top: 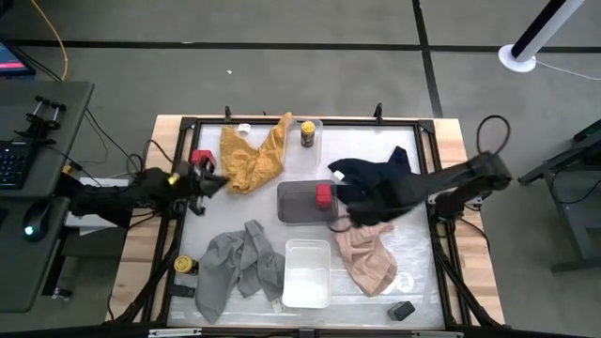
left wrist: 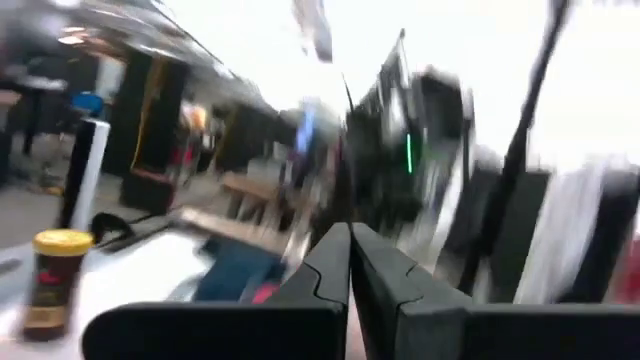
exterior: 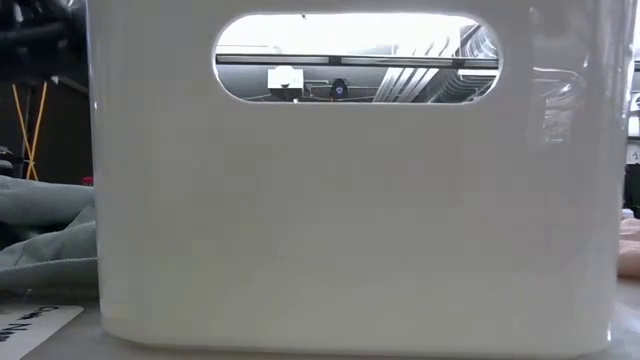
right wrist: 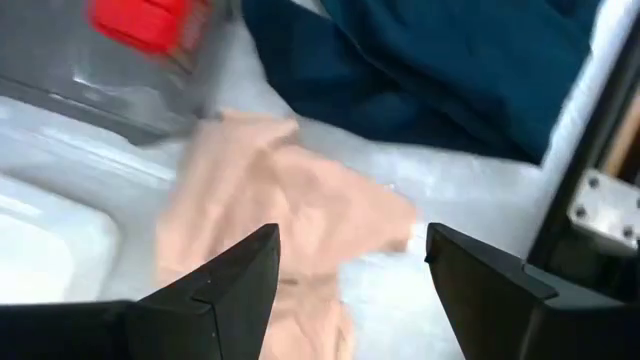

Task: Sort spices by type
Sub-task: Put the yellow spice bottle into the transparent bin

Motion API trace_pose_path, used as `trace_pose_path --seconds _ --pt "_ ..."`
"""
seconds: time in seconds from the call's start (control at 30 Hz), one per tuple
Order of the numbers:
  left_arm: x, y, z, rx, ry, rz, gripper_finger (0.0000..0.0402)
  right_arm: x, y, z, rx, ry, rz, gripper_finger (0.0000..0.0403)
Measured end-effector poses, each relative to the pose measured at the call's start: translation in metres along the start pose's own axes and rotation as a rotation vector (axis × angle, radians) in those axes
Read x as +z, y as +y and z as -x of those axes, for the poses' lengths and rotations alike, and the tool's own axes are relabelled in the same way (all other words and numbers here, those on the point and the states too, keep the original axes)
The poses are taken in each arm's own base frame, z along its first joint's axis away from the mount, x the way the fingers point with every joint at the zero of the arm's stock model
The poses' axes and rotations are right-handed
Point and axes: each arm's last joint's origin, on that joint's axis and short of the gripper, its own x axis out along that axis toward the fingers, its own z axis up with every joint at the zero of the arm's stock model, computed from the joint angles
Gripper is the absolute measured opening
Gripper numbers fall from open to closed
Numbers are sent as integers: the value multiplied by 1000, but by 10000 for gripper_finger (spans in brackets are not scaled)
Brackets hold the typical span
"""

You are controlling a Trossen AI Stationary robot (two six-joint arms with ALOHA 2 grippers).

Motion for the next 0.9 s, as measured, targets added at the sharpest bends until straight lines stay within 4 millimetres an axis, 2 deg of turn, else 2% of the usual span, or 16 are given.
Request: trace_pose_path --seconds 0.1,0.2,0.3,0.47,0.53,0.63,0.73,0.8,0.9 --pt "12 -1 -3 67 -126 164 0 -18 -22 -10 27 -24 -60 248" --pt "25 -7 -15 93 -81 180 0 -30 -38 -27 96 -37 -129 248" --pt "42 -19 -39 72 132 136 0 -35 -48 -42 185 -47 -168 248" --pt "90 -50 -73 -60 617 85 0 -37 -58 -53 268 -76 -146 248" --pt "105 -63 -78 -123 789 150 1 -36 -61 -52 278 -110 -134 248" --pt "127 -82 -82 -222 930 320 1 -34 -63 -51 282 -154 -105 248" --pt "143 -98 -84 -308 957 480 1 -33 -62 -51 286 -191 -85 247" --pt "147 -103 -85 -294 953 583 1 -33 -62 -50 288 -207 -66 248" --pt "144 -103 -89 -194 905 586 1 -32 -61 -50 290 -217 -45 247"
